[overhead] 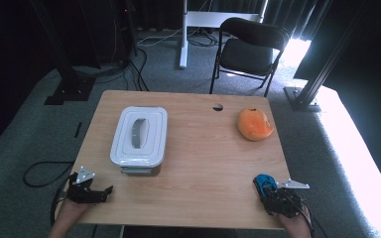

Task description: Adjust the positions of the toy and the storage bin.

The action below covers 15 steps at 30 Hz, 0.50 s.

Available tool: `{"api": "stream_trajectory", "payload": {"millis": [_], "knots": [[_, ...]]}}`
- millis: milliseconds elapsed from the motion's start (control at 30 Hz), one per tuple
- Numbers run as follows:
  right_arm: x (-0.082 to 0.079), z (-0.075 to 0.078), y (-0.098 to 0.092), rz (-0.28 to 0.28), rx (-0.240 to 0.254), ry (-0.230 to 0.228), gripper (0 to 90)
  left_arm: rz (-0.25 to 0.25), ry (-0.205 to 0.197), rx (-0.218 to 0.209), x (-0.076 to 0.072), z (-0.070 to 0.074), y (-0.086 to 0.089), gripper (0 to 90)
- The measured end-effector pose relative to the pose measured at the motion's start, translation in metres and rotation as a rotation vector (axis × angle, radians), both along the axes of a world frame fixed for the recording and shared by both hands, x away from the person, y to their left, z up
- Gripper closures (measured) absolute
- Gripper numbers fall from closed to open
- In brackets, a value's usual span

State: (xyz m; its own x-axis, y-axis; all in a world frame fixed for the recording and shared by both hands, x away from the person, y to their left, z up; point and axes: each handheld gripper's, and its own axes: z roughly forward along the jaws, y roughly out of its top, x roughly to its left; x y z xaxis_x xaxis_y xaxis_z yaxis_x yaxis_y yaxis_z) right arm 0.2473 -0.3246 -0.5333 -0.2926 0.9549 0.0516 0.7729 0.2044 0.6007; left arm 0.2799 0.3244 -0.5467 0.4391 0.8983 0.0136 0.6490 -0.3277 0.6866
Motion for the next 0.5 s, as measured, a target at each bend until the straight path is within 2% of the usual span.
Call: {"api": "stream_trajectory", "payload": {"millis": [67, 100, 200, 300, 500], "knots": [[-0.001, 0.002, -0.002, -0.002, 0.02, 0.002, 23.4, 0.0, 0.0, 0.0, 0.0, 0.0, 0.0, 1.3], [-0.003, 0.005, -0.004, -0.011, 0.039, -0.009, 19.9, 0.0, 0.0, 0.0, 0.0, 0.0, 0.0, 1.3], [-0.004, 0.014, -0.008, -0.017, 0.037, -0.029, 12.8, -0.001, 0.0, -0.001, 0.0, 0.0, 0.0, 1.3], [-0.005, 0.025, -0.009, -0.025, 0.05, -0.065, 12.1, -0.004, 0.0, -0.001, 0.0, 0.0, 0.0, 1.3], [0.001, 0.035, -0.004, -0.037, 0.033, -0.125, 12.1, 0.004, 0.001, 0.0, -0.001, 0.0, 0.0, 1.3]]}}
